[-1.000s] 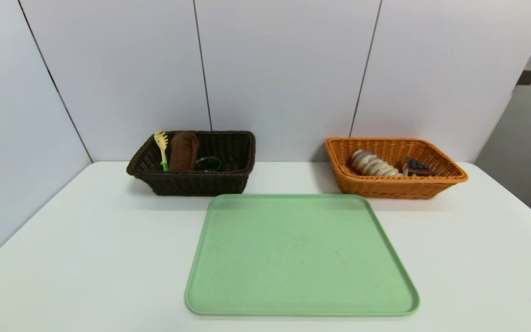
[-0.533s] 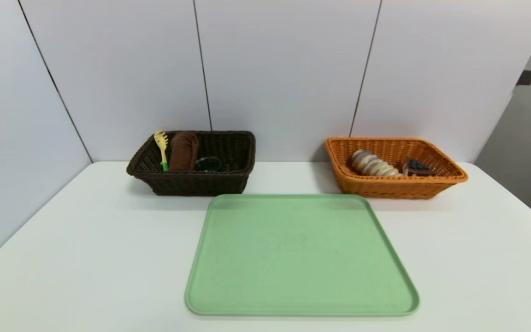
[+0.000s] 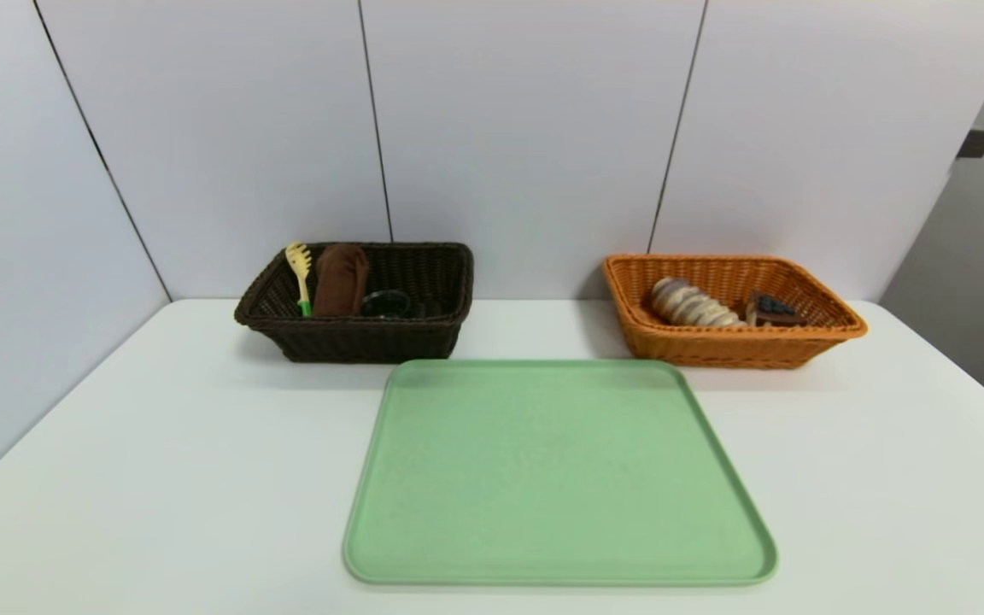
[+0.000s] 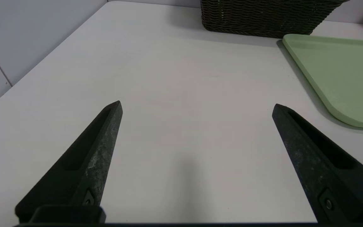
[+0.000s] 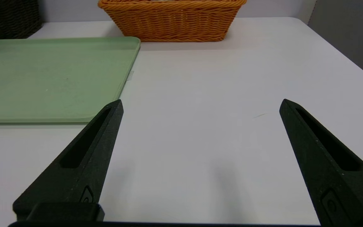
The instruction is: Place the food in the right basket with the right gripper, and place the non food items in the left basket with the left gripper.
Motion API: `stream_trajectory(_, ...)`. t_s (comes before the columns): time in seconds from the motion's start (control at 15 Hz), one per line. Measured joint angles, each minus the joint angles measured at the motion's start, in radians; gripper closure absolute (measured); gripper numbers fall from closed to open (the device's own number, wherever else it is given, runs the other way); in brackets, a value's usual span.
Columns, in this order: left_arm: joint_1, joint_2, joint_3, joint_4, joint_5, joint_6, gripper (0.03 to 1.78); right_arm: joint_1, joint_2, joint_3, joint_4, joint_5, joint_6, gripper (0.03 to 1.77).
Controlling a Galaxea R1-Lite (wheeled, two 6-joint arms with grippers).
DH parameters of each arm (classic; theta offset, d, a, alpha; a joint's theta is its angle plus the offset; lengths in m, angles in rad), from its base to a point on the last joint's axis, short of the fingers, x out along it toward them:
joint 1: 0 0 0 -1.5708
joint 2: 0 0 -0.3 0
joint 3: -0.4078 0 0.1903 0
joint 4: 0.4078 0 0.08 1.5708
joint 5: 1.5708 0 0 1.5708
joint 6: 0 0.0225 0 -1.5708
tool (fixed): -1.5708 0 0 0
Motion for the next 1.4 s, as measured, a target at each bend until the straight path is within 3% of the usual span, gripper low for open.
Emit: stream_trajectory(1.4, 0.0, 0.0, 0.0, 0.0, 0.0, 0.0, 0.12, 0.0, 0.0, 0.0, 0.0, 0.0, 0.0, 0.09)
